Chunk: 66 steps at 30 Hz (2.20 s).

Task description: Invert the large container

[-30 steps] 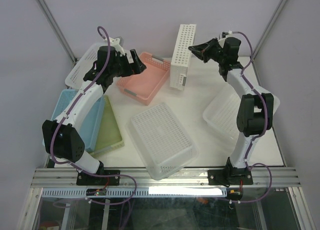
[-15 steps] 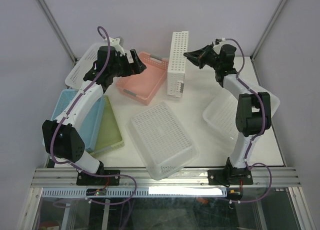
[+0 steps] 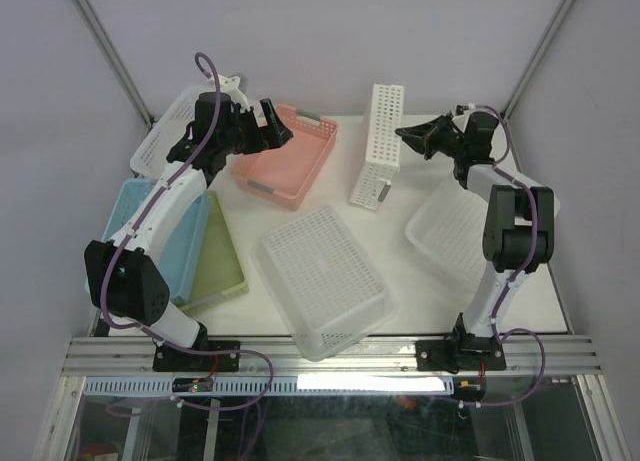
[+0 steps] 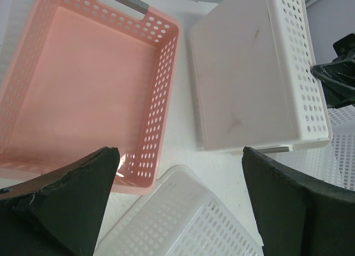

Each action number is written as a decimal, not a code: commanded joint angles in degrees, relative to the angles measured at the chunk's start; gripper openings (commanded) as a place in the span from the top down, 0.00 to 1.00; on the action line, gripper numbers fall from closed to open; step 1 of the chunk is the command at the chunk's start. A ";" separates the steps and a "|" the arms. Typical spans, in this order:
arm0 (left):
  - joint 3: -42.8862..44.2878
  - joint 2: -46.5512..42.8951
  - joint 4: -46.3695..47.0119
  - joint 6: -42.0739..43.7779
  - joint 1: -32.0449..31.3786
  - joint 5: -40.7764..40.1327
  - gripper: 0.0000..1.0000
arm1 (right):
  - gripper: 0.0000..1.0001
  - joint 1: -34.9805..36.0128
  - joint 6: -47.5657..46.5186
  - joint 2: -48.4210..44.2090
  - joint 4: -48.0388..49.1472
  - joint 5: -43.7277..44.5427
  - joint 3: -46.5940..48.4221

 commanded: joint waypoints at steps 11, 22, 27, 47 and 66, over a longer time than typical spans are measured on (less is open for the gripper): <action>-0.41 -2.58 2.12 -0.68 -0.55 1.47 0.01 | 0.64 -5.79 -20.86 -5.29 -25.92 4.16 0.57; -0.71 -2.76 2.20 -0.99 -0.90 2.47 0.01 | 0.45 -5.53 -34.37 -7.92 -43.85 17.50 6.45; -1.02 -3.32 2.16 -0.95 -1.21 1.84 0.01 | 0.36 -4.99 -41.13 -12.57 -52.75 27.90 10.75; -0.15 -1.78 2.38 -0.45 -4.94 0.54 0.01 | 0.07 3.06 -46.57 -11.72 -67.84 57.92 13.08; -2.08 -4.46 2.64 1.28 -4.94 -1.14 0.01 | 1.00 3.04 -47.55 -23.86 -67.85 43.20 10.79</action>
